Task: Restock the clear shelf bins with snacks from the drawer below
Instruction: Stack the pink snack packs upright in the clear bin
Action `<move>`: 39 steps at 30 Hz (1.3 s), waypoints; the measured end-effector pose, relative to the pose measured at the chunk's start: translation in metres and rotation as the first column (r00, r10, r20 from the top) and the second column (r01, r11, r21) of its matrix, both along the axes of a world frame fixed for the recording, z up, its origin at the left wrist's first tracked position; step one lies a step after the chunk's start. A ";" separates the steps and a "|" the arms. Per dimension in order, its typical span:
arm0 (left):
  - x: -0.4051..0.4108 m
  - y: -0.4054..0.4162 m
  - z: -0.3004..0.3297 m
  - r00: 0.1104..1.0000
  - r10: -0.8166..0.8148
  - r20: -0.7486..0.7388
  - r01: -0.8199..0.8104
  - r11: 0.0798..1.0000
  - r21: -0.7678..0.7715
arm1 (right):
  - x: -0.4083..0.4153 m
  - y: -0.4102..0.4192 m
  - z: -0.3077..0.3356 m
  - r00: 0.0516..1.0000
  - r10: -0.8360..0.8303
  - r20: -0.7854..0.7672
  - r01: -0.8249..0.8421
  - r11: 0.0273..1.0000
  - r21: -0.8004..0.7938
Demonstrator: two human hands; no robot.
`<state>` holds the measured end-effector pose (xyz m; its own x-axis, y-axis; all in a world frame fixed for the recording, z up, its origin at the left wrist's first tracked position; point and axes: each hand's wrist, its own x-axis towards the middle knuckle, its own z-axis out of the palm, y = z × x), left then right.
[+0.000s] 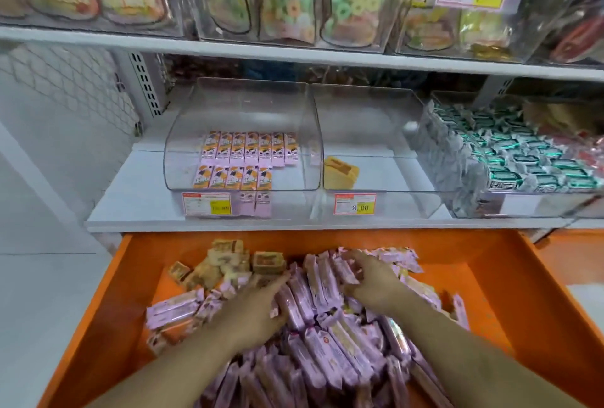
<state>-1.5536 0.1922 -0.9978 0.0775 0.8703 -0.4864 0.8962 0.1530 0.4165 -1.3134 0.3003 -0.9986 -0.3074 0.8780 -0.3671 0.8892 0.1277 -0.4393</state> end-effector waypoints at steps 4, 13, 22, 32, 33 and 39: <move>0.004 0.028 -0.043 0.996 0.072 0.051 -0.072 0.997 0.009 | -0.006 0.021 -0.041 0.998 -0.068 0.012 0.067 0.996 0.053; 0.023 0.050 -0.100 0.934 0.338 0.117 -0.350 0.931 0.105 | -0.024 0.030 -0.096 0.985 -0.173 0.005 0.170 0.976 0.137; 0.016 0.038 -0.097 0.788 0.534 0.305 -0.578 0.813 0.070 | -0.024 0.020 -0.094 0.983 -0.181 -0.007 0.181 0.982 0.057; -0.018 0.027 0.017 0.848 0.341 0.405 -0.365 0.931 -0.019 | -0.040 0.008 0.010 0.963 0.076 -0.260 -0.098 0.992 -0.073; -0.020 0.026 0.033 0.852 0.324 0.411 -0.344 0.939 -0.026 | -0.042 0.006 0.026 0.949 0.078 -0.305 -0.109 0.990 -0.088; -0.025 0.003 0.115 0.797 0.297 0.525 -0.373 0.927 0.042 | -0.042 -0.029 0.107 0.770 -0.101 -0.630 -0.119 0.947 -0.297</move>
<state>-1.5789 0.1952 -0.8828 -0.0323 0.9413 -0.3359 0.4598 0.3124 0.8313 -1.3554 0.2715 -0.8917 -0.5711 0.7514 -0.3306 0.3945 -0.1020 -0.9132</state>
